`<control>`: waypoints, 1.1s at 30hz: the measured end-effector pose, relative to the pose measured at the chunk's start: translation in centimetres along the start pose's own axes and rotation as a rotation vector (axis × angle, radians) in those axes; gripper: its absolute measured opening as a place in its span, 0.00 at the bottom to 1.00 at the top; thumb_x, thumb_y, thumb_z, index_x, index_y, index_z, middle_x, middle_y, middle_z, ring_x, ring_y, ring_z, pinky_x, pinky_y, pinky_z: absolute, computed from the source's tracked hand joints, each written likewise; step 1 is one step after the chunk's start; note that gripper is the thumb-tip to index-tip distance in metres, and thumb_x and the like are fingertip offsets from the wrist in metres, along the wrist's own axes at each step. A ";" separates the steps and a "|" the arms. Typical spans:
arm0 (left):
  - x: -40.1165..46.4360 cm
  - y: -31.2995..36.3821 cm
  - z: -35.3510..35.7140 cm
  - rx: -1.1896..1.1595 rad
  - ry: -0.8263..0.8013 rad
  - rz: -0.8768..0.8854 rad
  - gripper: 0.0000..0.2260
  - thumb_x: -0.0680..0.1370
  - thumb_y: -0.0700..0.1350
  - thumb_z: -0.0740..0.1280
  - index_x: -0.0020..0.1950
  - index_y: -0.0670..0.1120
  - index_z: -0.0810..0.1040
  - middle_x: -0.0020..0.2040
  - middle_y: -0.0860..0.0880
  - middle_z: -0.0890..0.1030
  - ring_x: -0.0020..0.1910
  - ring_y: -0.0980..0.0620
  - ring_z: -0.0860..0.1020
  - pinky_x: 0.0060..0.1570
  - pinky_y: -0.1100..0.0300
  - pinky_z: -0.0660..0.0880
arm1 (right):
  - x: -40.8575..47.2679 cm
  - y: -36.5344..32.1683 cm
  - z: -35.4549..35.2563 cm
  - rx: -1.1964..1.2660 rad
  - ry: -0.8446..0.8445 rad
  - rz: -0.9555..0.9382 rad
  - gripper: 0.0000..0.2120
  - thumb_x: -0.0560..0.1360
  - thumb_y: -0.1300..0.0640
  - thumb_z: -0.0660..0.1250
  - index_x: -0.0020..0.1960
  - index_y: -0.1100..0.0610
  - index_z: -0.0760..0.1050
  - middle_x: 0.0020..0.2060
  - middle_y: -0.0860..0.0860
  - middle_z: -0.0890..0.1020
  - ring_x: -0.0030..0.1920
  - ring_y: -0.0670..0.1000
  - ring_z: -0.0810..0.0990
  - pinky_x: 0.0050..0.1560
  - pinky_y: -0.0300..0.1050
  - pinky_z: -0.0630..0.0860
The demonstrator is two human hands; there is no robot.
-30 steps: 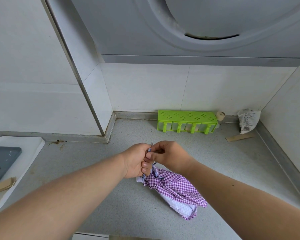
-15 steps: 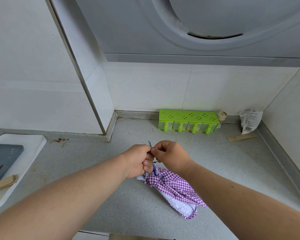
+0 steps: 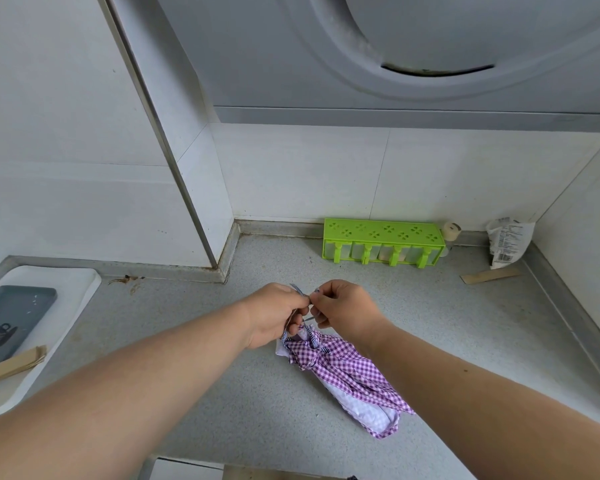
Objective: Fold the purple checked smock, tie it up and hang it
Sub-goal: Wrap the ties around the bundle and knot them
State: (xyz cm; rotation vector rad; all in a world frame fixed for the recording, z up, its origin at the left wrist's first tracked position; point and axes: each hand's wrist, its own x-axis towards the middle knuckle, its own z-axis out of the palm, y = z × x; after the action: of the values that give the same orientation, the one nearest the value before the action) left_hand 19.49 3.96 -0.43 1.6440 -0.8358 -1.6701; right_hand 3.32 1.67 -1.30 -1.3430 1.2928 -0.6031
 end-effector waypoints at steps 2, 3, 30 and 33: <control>0.1 0.0 -0.4 0.043 0.004 0.014 0.04 0.84 0.35 0.66 0.52 0.36 0.78 0.39 0.42 0.78 0.31 0.52 0.75 0.30 0.60 0.73 | 0.1 0.0 0.1 -0.007 0.004 0.000 0.07 0.82 0.56 0.69 0.48 0.59 0.82 0.35 0.52 0.86 0.36 0.49 0.84 0.47 0.51 0.86; 0.1 -0.1 -0.5 0.075 0.011 0.022 0.05 0.85 0.37 0.66 0.52 0.36 0.78 0.41 0.41 0.79 0.32 0.52 0.75 0.30 0.60 0.73 | 0.1 0.0 0.2 -0.003 0.006 -0.003 0.07 0.82 0.57 0.70 0.48 0.59 0.81 0.35 0.52 0.86 0.36 0.50 0.84 0.48 0.53 0.86; -1.0 2.0 -2.3 1.126 -0.006 0.334 0.10 0.85 0.53 0.65 0.59 0.49 0.82 0.48 0.52 0.81 0.47 0.53 0.79 0.46 0.56 0.75 | 0.3 0.9 -0.3 -0.682 0.077 -0.670 0.08 0.76 0.67 0.64 0.48 0.55 0.75 0.43 0.49 0.80 0.44 0.53 0.76 0.42 0.48 0.72; -0.9 1.8 -2.4 0.997 -0.001 0.295 0.10 0.86 0.53 0.65 0.54 0.48 0.81 0.41 0.51 0.77 0.39 0.54 0.73 0.39 0.57 0.68 | 0.5 0.9 -0.4 -0.666 0.071 -0.556 0.07 0.77 0.65 0.66 0.48 0.54 0.76 0.43 0.48 0.80 0.43 0.51 0.76 0.42 0.49 0.74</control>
State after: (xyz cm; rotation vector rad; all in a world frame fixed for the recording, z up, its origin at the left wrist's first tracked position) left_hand 21.91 3.65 1.55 1.9589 -2.0078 -1.0692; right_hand 2.80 1.28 -2.18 -2.2914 1.2220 -0.6167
